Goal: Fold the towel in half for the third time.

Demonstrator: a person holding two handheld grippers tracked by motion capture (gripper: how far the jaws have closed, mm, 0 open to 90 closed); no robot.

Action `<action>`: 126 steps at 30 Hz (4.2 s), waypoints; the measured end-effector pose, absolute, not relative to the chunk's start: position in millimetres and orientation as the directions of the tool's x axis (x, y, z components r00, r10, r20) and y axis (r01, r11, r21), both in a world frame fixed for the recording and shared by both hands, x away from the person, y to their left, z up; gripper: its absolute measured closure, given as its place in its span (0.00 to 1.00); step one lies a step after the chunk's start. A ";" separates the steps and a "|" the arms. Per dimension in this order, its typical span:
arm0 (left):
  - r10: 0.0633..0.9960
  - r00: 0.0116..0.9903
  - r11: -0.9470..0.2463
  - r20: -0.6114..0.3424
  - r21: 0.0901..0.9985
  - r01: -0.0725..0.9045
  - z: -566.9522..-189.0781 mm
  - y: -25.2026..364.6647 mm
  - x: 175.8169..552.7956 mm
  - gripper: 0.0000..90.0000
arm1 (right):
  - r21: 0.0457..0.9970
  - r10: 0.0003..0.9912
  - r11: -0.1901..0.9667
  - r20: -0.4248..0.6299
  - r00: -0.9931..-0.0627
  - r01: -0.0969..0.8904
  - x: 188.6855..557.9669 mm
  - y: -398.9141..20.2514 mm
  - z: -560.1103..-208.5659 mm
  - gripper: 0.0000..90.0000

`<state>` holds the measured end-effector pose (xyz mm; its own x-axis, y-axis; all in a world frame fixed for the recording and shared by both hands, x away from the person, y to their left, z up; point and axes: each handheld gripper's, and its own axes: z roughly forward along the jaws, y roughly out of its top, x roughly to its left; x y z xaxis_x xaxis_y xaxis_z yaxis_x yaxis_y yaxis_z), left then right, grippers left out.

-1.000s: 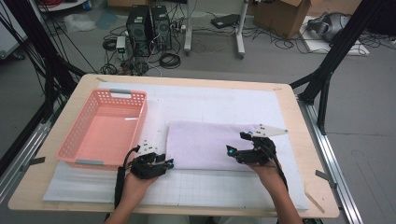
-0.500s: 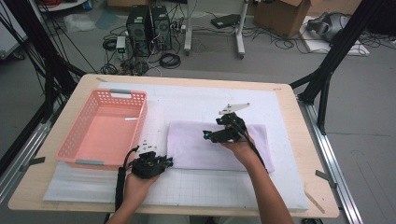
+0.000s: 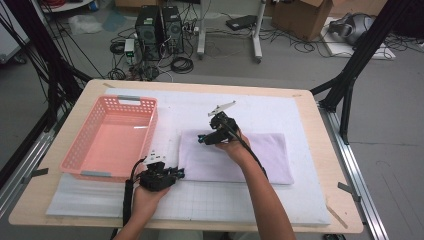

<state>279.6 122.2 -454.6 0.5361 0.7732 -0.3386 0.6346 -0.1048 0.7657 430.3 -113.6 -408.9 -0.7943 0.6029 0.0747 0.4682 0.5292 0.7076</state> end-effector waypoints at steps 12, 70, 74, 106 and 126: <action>0.763 0.526 -0.076 -0.377 0.755 0.651 -456.0 125.9 280.6 0.86 | 0.670 0.573 0.573 0.084 -0.815 0.472 452.7 -93.8 -435.8 0.43; 0.600 0.710 -0.157 -0.369 0.815 0.557 -380.7 19.9 304.8 0.89 | 0.803 0.519 0.475 0.074 -0.852 0.359 445.1 -183.2 -372.2 0.90; 0.597 0.714 -0.175 -0.365 0.810 0.560 -383.3 3.5 309.8 0.89 | 0.801 0.536 0.474 0.068 -0.842 0.367 444.9 -199.3 -374.7 0.90; 0.688 0.672 -0.152 -0.273 0.852 0.501 -408.3 66.8 304.1 0.47 | 0.759 0.611 0.523 -0.015 -0.792 0.389 435.6 -281.3 -400.1 0.89; 0.682 0.690 -0.147 -0.244 0.877 0.457 -430.6 97.2 297.3 0.45 | 0.791 0.826 0.298 0.067 -0.560 0.534 352.0 -341.7 -398.0 0.60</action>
<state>297.3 97.2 -430.6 0.6896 0.6817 -0.2444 0.4566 -0.1474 0.8774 352.0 -341.7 -398.0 -0.5598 0.8259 0.0672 0.5342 0.2977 0.7912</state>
